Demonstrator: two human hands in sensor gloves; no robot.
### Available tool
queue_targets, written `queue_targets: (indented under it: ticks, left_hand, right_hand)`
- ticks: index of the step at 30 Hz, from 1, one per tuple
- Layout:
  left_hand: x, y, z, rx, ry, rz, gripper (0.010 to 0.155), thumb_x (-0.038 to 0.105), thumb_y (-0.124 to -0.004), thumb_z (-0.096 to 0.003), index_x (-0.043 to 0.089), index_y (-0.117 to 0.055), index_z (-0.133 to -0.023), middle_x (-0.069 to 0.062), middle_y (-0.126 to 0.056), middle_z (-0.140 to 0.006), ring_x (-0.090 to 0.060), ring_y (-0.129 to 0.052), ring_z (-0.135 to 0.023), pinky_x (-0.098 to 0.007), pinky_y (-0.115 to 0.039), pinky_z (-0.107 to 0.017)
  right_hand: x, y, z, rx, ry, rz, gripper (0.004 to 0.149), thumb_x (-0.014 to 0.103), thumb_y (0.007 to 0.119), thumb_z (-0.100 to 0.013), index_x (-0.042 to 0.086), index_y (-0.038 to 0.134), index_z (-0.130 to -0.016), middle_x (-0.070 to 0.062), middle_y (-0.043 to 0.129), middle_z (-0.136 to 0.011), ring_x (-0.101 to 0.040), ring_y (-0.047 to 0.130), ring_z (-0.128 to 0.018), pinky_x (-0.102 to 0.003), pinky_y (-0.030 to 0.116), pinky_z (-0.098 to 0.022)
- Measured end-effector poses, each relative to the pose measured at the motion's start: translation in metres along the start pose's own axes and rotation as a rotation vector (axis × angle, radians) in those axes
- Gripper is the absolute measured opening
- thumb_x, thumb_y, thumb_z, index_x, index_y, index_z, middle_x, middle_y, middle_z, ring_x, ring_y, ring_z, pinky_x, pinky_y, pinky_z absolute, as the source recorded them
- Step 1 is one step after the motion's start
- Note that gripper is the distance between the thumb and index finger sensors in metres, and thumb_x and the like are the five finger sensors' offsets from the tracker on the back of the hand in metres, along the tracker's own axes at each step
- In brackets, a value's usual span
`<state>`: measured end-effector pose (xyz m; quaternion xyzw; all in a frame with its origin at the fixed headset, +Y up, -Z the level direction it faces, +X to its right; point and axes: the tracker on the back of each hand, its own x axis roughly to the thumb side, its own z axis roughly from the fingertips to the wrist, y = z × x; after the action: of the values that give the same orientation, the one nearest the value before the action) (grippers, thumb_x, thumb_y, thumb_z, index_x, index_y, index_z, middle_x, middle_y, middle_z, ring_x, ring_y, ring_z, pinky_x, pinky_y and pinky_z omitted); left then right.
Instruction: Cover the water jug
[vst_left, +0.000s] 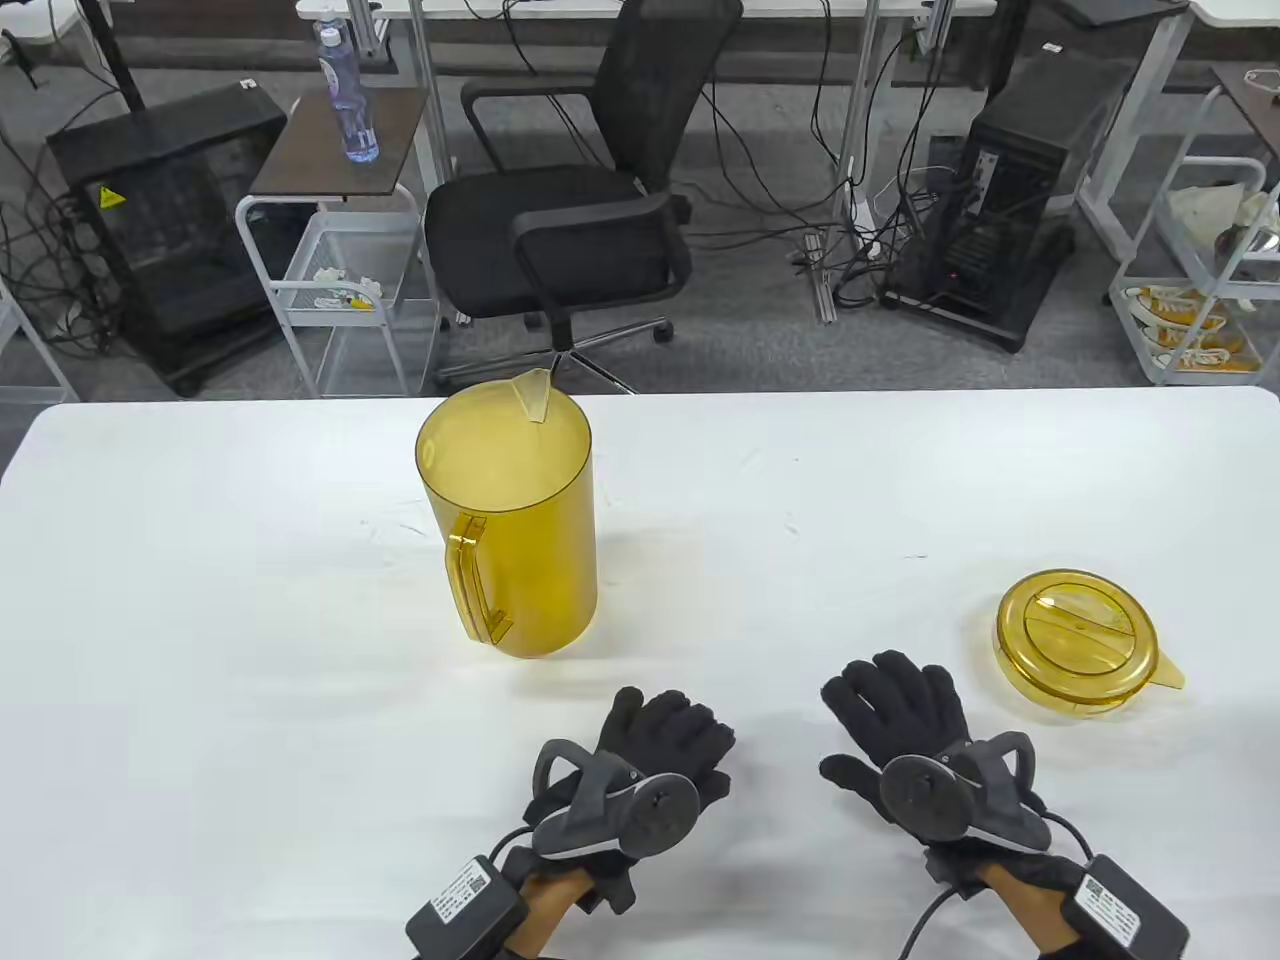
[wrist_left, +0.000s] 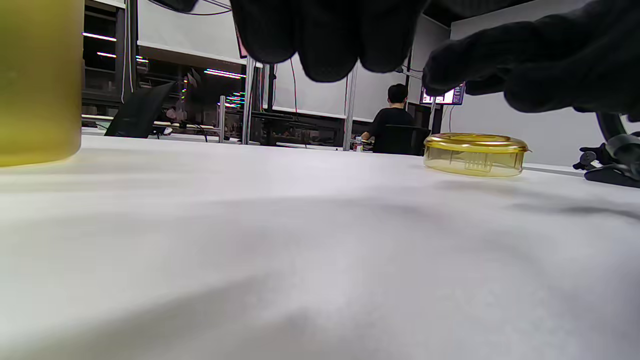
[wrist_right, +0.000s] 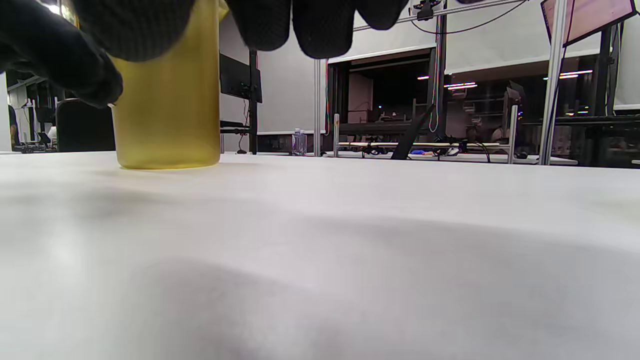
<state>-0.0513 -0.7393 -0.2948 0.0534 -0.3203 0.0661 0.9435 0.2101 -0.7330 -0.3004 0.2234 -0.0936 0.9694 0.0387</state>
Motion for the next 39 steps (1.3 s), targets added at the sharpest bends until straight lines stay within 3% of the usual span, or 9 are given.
queue_targets:
  ticks: [7, 24, 39]
  left_hand:
    - [0.0, 0.002, 0.001, 0.007, 0.002, -0.007, 0.058, 0.051, -0.06, -0.0554, 0.027, -0.07, -0.107, -0.002, -0.073, -0.117, -0.03, -0.066, -0.111, -0.064, -0.047, -0.082]
    - [0.0, -0.004, 0.0, -0.021, 0.0, 0.016, 0.058, 0.051, -0.06, -0.0554, 0.027, -0.07, -0.107, -0.004, -0.072, -0.117, -0.03, -0.065, -0.111, -0.064, -0.047, -0.082]
    - [0.004, -0.003, 0.002, -0.006, -0.019, -0.003, 0.058, 0.051, -0.06, -0.0554, 0.027, -0.07, -0.107, -0.004, -0.073, -0.117, -0.03, -0.065, -0.111, -0.065, -0.048, -0.081]
  right_hand:
    - [-0.007, 0.002, -0.002, 0.005, 0.023, -0.004, 0.071, 0.057, 0.07, -0.05, 0.028, 0.05, -0.111, -0.011, 0.053, -0.119, -0.041, 0.041, -0.11, -0.069, 0.043, -0.075]
    - [-0.058, -0.008, -0.003, -0.076, 0.216, -0.005, 0.07, 0.057, 0.071, -0.05, 0.027, 0.051, -0.111, -0.01, 0.055, -0.118, -0.041, 0.044, -0.109, -0.068, 0.045, -0.075]
    - [-0.119, -0.011, 0.003, -0.111, 0.465, -0.037, 0.07, 0.056, 0.071, -0.051, 0.027, 0.051, -0.111, -0.011, 0.055, -0.118, -0.041, 0.045, -0.109, -0.068, 0.045, -0.075]
